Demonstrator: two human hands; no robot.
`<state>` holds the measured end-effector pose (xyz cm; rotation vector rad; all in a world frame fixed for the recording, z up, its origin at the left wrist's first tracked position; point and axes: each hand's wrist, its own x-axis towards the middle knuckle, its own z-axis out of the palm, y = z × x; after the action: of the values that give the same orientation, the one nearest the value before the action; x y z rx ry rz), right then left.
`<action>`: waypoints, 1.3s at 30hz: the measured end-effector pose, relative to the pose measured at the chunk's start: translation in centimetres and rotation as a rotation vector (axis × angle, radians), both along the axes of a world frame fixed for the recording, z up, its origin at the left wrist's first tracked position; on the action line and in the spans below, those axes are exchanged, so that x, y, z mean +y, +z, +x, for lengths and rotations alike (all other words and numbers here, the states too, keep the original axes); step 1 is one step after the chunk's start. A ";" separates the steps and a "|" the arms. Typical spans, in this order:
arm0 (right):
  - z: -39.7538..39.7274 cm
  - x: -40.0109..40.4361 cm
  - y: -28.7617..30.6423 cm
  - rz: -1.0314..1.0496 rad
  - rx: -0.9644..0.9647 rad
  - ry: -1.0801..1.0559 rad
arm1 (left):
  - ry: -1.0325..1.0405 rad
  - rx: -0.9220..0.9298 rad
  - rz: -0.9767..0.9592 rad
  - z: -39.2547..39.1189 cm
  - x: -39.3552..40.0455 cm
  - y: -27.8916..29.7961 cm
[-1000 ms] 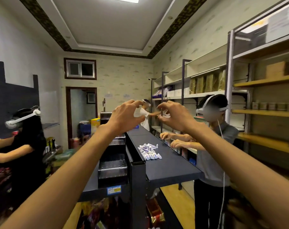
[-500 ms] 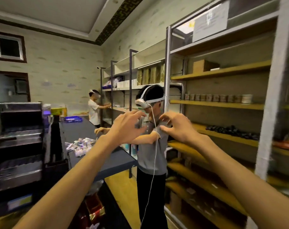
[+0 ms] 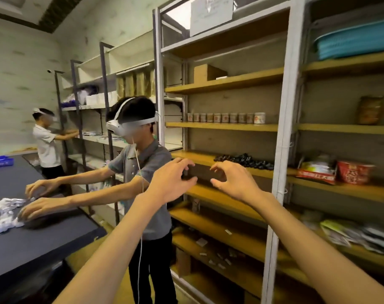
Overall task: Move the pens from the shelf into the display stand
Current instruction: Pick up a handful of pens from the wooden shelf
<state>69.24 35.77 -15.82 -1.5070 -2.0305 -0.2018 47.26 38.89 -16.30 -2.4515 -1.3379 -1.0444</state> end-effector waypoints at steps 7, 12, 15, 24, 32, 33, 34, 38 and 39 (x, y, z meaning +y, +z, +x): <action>5.9 8.8 -2.7 -0.050 0.071 -0.093 | -0.113 -0.036 -0.066 5.9 11.7 -2.5; 8.4 16.4 -3.4 -0.063 0.122 -0.176 | -0.174 -0.034 -0.115 8.0 20.3 -3.5; 9.7 20.1 -4.4 -0.066 0.161 -0.205 | -0.191 -0.052 -0.131 9.3 24.6 -3.6; 15.7 29.9 -6.3 -0.080 0.232 -0.292 | -0.245 -0.057 -0.150 16.9 34.6 -4.7; 23.3 39.3 -7.1 -0.091 0.213 -0.303 | -0.225 -0.034 -0.194 24.1 44.8 -6.0; 24.2 40.4 -6.9 -0.092 0.201 -0.300 | -0.220 -0.029 -0.201 24.9 46.0 -6.1; 24.9 41.5 -6.8 -0.091 0.189 -0.294 | -0.213 -0.029 -0.206 25.6 47.1 -6.1; 27.0 45.5 -6.1 -0.065 0.178 -0.267 | -0.182 -0.055 -0.196 27.6 51.1 -6.5; 27.3 46.3 -6.1 -0.059 0.183 -0.262 | -0.176 -0.057 -0.196 27.9 52.0 -6.6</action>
<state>96.53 82.09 -21.96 -1.7593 -1.7080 -0.1027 75.15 90.84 -22.86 -2.7459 -1.3179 -1.0749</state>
